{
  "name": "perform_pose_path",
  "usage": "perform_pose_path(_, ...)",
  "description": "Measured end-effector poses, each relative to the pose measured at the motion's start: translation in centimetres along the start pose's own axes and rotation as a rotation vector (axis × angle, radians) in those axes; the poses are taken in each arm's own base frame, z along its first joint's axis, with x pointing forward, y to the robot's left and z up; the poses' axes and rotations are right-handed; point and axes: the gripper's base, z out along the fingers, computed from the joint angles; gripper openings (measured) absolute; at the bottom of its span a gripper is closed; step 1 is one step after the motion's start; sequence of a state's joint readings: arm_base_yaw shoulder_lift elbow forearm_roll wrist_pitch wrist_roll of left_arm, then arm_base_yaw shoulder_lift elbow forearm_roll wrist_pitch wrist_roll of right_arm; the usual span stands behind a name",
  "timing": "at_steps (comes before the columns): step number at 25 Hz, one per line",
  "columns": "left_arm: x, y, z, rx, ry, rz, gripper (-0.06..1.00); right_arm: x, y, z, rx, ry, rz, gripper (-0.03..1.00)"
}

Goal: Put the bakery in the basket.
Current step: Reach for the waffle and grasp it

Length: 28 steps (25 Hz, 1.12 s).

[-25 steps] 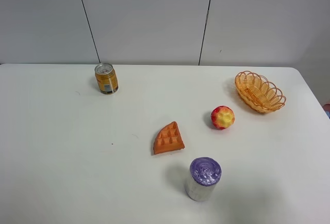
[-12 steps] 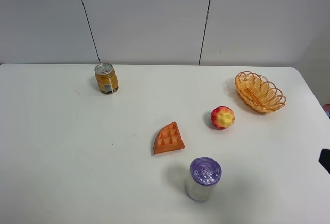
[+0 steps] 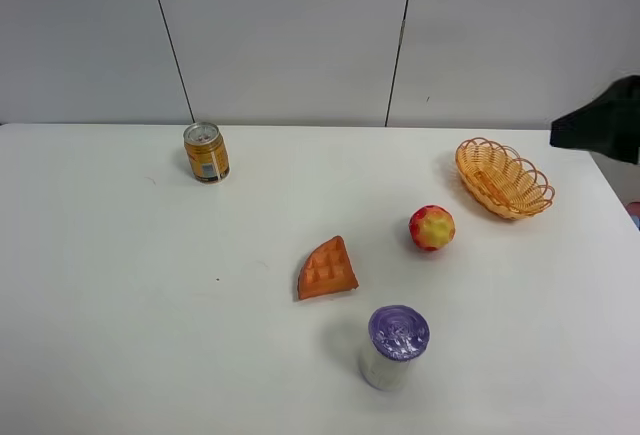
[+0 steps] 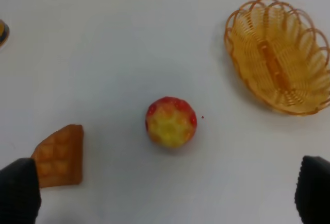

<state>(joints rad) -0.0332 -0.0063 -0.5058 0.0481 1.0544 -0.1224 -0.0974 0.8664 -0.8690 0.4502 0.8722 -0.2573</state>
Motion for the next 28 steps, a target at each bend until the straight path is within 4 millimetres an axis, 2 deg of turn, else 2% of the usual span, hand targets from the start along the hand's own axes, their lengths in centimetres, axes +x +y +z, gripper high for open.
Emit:
perform_pose_path(3,0.0,0.0,0.0,0.000,0.000,0.000,1.00,-1.5,-0.1,3.3,-0.022,0.090,-0.012,0.99)
perform_pose_path(6,0.0,0.0,0.0,0.000,0.000,0.000,1.00,-2.0,1.6,6.4,-0.063,0.132,-0.086,0.99)
perform_pose_path(13,0.0,0.0,0.0,0.000,0.000,0.000,1.00,-0.2,9.6,14.7,-0.133,0.316,-0.176,0.99)
perform_pose_path(14,0.0,0.0,0.0,0.000,0.000,0.000,1.00,0.3,12.0,16.9,-0.128,0.364,-0.173,0.99)
perform_pose_path(16,0.0,0.0,0.0,0.000,0.000,0.000,1.00,0.8,14.3,19.2,-0.121,0.417,-0.181,0.99)
perform_pose_path(18,0.0,0.0,0.0,0.000,0.000,0.000,1.00,1.6,16.3,20.9,-0.121,0.455,-0.184,0.99)
perform_pose_path(21,0.0,0.0,0.0,-0.001,0.000,0.001,1.00,3.1,18.2,23.0,-0.109,0.506,-0.150,0.99)
perform_pose_path(25,0.0,0.0,0.0,-0.001,0.000,0.001,1.00,4.6,18.5,24.8,-0.075,0.550,-0.101,0.99)
perform_pose_path(28,0.0,0.0,0.0,-0.001,0.000,0.001,1.00,5.0,18.5,25.3,-0.056,0.559,-0.071,0.99)
